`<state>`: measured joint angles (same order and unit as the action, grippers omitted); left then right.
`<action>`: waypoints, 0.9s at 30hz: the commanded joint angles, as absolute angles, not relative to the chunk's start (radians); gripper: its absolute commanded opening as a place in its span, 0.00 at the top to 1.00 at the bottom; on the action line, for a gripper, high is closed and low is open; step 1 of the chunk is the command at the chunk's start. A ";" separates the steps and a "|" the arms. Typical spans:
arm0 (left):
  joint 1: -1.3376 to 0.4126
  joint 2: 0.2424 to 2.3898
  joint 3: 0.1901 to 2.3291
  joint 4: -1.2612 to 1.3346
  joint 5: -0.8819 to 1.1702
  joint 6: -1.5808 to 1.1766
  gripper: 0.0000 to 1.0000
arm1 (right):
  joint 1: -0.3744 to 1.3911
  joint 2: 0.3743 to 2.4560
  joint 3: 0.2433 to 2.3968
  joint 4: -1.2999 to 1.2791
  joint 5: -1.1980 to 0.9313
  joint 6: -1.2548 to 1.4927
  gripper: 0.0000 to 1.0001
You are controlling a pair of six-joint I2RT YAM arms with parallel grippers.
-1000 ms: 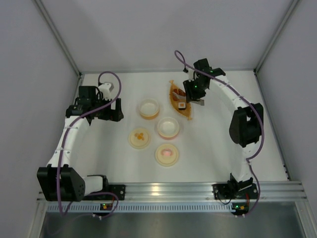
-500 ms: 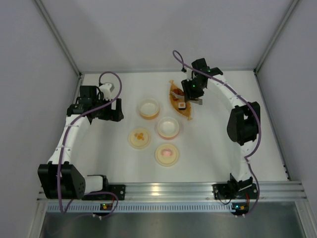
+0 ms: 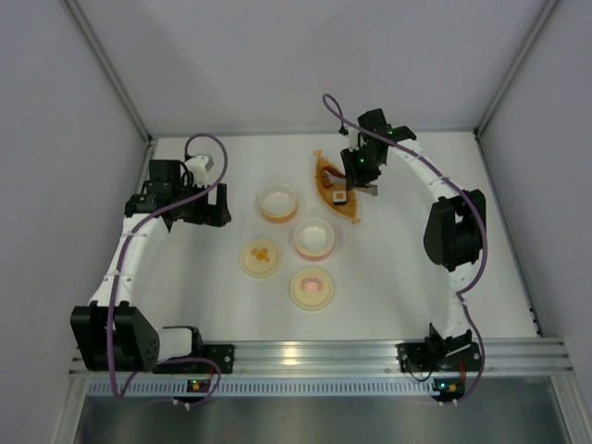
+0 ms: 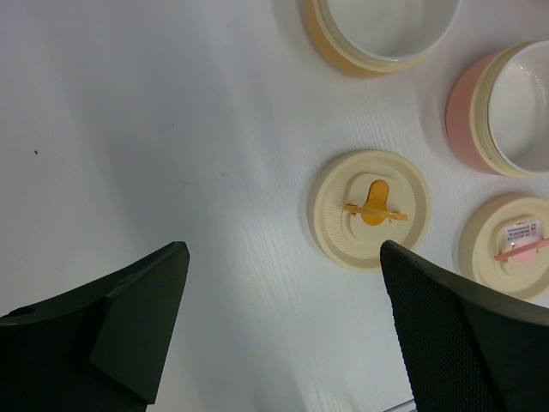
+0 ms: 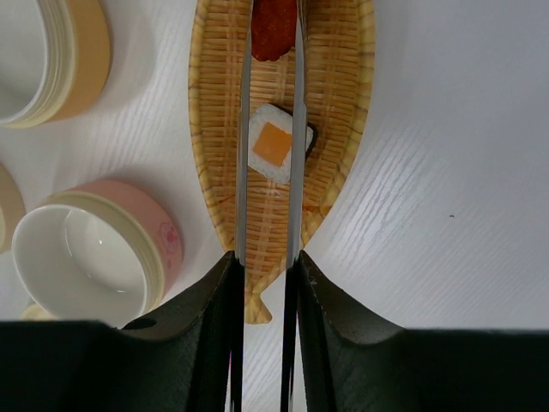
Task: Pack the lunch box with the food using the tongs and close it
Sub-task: Pick up the fake food from the plate.
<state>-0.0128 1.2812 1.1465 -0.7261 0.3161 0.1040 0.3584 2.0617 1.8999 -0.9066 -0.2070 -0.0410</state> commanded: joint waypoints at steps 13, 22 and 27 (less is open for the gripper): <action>0.035 1.273 1.193 -0.732 0.334 0.101 0.02 | 0.321 1.847 1.914 -0.868 -0.267 -0.094 1.00; 0.058 1.290 1.212 -0.759 0.379 0.094 0.02 | 0.363 1.756 1.913 -0.851 -0.408 -0.117 1.00; 0.066 1.290 1.215 -0.756 0.394 0.086 0.02 | 0.455 1.773 1.904 -0.865 -0.407 -0.146 1.00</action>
